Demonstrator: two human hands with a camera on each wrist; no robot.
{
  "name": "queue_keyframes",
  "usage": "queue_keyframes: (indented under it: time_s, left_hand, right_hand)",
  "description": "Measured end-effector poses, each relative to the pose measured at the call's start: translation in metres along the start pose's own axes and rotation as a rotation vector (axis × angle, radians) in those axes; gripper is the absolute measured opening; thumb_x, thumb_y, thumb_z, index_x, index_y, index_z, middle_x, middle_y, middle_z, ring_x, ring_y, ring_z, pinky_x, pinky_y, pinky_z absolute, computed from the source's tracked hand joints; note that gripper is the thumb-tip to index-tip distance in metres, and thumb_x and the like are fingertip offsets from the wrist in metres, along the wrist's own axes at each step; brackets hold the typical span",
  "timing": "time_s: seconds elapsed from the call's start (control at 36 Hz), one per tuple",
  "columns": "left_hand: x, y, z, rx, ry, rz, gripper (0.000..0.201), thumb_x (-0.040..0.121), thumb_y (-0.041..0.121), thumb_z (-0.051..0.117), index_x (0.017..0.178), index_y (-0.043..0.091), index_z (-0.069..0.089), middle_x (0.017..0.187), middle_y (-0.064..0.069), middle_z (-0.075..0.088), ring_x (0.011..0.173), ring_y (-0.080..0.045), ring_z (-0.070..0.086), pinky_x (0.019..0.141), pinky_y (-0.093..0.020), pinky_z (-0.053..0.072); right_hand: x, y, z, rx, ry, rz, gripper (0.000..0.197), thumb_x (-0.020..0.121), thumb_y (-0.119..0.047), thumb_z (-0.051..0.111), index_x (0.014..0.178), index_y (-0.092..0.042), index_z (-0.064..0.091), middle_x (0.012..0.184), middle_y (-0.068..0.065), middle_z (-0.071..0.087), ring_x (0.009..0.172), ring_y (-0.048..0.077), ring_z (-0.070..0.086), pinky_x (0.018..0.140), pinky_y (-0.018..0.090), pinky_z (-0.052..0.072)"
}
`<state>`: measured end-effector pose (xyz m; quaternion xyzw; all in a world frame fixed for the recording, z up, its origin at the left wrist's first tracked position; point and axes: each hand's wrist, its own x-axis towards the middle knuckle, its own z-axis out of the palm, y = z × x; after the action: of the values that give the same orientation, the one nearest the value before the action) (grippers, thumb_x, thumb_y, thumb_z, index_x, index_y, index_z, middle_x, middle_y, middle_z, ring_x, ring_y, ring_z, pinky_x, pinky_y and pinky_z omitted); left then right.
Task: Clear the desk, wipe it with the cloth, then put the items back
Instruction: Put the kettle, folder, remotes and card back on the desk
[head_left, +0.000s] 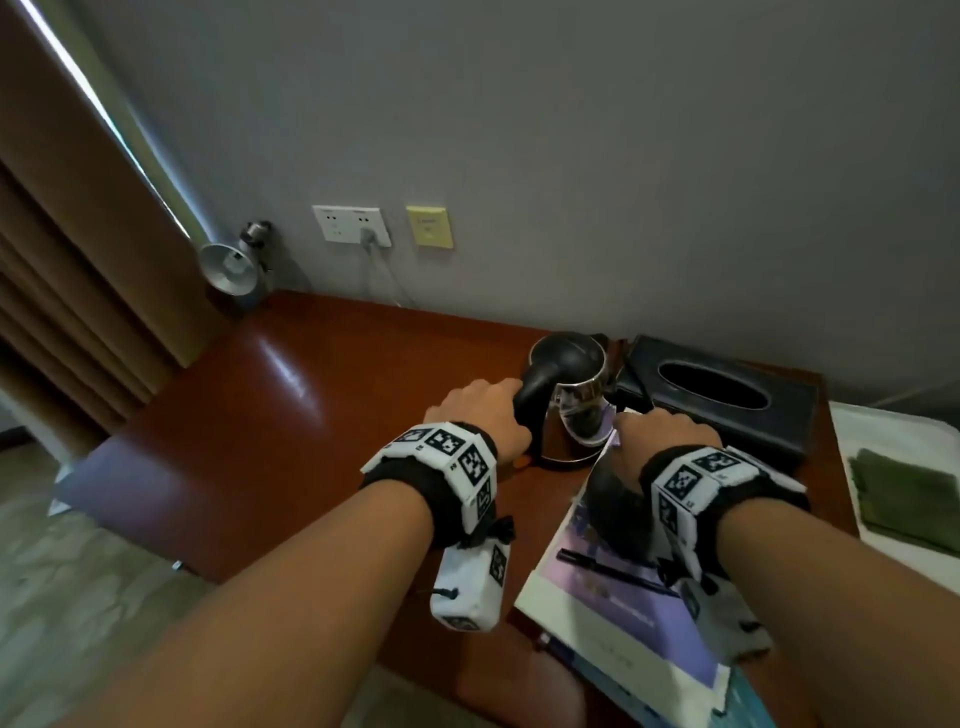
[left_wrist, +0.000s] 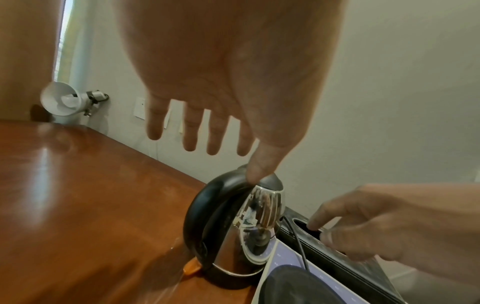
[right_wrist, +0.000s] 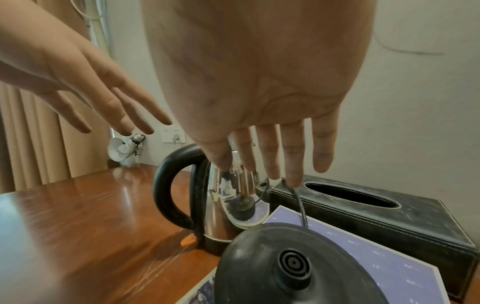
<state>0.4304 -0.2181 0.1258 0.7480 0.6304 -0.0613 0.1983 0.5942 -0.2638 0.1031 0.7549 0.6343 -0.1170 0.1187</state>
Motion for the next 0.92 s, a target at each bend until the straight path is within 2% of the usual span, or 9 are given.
queue_keyframes:
  time_s: [0.11, 0.25, 0.42, 0.5, 0.58, 0.67, 0.78, 0.83, 0.92]
  left_hand:
    - [0.009, 0.001, 0.003, 0.016, 0.000, 0.059, 0.054, 0.081, 0.034, 0.061, 0.133, 0.036, 0.046, 0.115, -0.004, 0.058, 0.102, -0.030, 0.058, 0.089, -0.050, 0.049]
    - [0.020, 0.004, 0.011, 0.053, 0.010, 0.127, 0.065, 0.082, 0.032, 0.060, 0.142, 0.037, 0.037, 0.122, -0.004, 0.056, 0.107, -0.030, 0.057, 0.090, -0.049, 0.049]
    - [0.031, 0.011, 0.026, 0.072, 0.025, 0.180, 0.061, 0.085, 0.034, 0.061, 0.141, 0.036, 0.037, 0.132, -0.004, 0.051, 0.116, -0.030, 0.052, 0.095, -0.050, 0.046]
    - [0.038, 0.012, 0.028, 0.090, 0.044, 0.176, 0.066, 0.087, 0.035, 0.061, 0.145, 0.035, 0.030, 0.141, -0.003, 0.044, 0.124, -0.030, 0.047, 0.099, -0.050, 0.043]
    - [0.047, 0.010, 0.030, 0.075, 0.093, 0.152, 0.071, 0.087, 0.033, 0.061, 0.147, 0.035, 0.025, 0.146, -0.004, 0.037, 0.127, -0.031, 0.043, 0.099, -0.048, 0.043]
    - [0.052, 0.007, 0.040, 0.019, 0.107, 0.115, 0.076, 0.087, 0.026, 0.064, 0.147, 0.036, 0.020, 0.143, -0.007, 0.033, 0.119, -0.033, 0.046, 0.091, -0.043, 0.046]
    - [0.060, 0.001, 0.057, -0.019, 0.080, 0.057, 0.093, 0.087, 0.022, 0.065, 0.152, 0.040, 0.001, 0.136, -0.010, 0.032, 0.111, -0.031, 0.048, 0.077, -0.037, 0.044]
    - [0.066, -0.001, 0.063, -0.024, 0.094, 0.049, 0.098, 0.088, 0.021, 0.065, 0.151, 0.043, -0.007, 0.131, -0.011, 0.035, 0.105, -0.029, 0.049, 0.072, -0.036, 0.043]
    - [0.075, -0.002, 0.064, -0.026, 0.100, 0.041, 0.101, 0.089, 0.020, 0.063, 0.149, 0.045, -0.014, 0.120, -0.012, 0.043, 0.091, -0.026, 0.049, 0.068, -0.036, 0.044]
  right_hand:
    - [-0.003, 0.001, 0.000, 0.043, 0.010, 0.043, 0.032, 0.095, -0.035, 0.045, 0.124, -0.022, 0.053, 0.120, 0.004, 0.058, 0.110, 0.028, 0.057, 0.076, 0.035, 0.038]
    - [-0.008, 0.010, 0.002, 0.068, -0.021, 0.143, 0.038, 0.093, -0.039, 0.048, 0.127, -0.023, 0.055, 0.123, 0.005, 0.058, 0.112, 0.029, 0.056, 0.079, 0.035, 0.040]
    - [-0.012, 0.023, 0.019, 0.099, -0.050, 0.216, 0.032, 0.092, -0.034, 0.049, 0.121, -0.024, 0.060, 0.117, 0.006, 0.062, 0.106, 0.030, 0.060, 0.076, 0.034, 0.043]
    - [-0.008, 0.027, 0.024, 0.105, -0.047, 0.236, 0.032, 0.093, -0.033, 0.049, 0.121, -0.024, 0.059, 0.118, 0.005, 0.062, 0.108, 0.030, 0.060, 0.082, 0.036, 0.046]
    - [-0.002, 0.027, 0.033, 0.099, -0.050, 0.232, 0.036, 0.095, -0.032, 0.045, 0.129, -0.024, 0.053, 0.123, 0.006, 0.060, 0.111, 0.031, 0.059, 0.085, 0.038, 0.047]
    - [0.004, 0.024, 0.041, 0.104, -0.076, 0.211, 0.042, 0.097, -0.033, 0.044, 0.137, -0.023, 0.045, 0.125, 0.008, 0.059, 0.112, 0.032, 0.058, 0.085, 0.039, 0.047]
    - [0.016, 0.014, 0.052, 0.109, -0.095, 0.154, 0.038, 0.094, -0.031, 0.053, 0.129, -0.018, 0.050, 0.126, 0.008, 0.057, 0.111, 0.031, 0.057, 0.085, 0.038, 0.048]
    - [0.023, 0.009, 0.058, 0.096, -0.093, 0.131, 0.038, 0.092, -0.028, 0.055, 0.128, -0.017, 0.052, 0.129, 0.008, 0.055, 0.112, 0.031, 0.056, 0.085, 0.039, 0.048]
    - [0.032, 0.007, 0.065, 0.089, -0.102, 0.116, 0.048, 0.090, -0.025, 0.059, 0.135, -0.017, 0.046, 0.137, 0.010, 0.045, 0.121, 0.033, 0.049, 0.091, 0.042, 0.048]
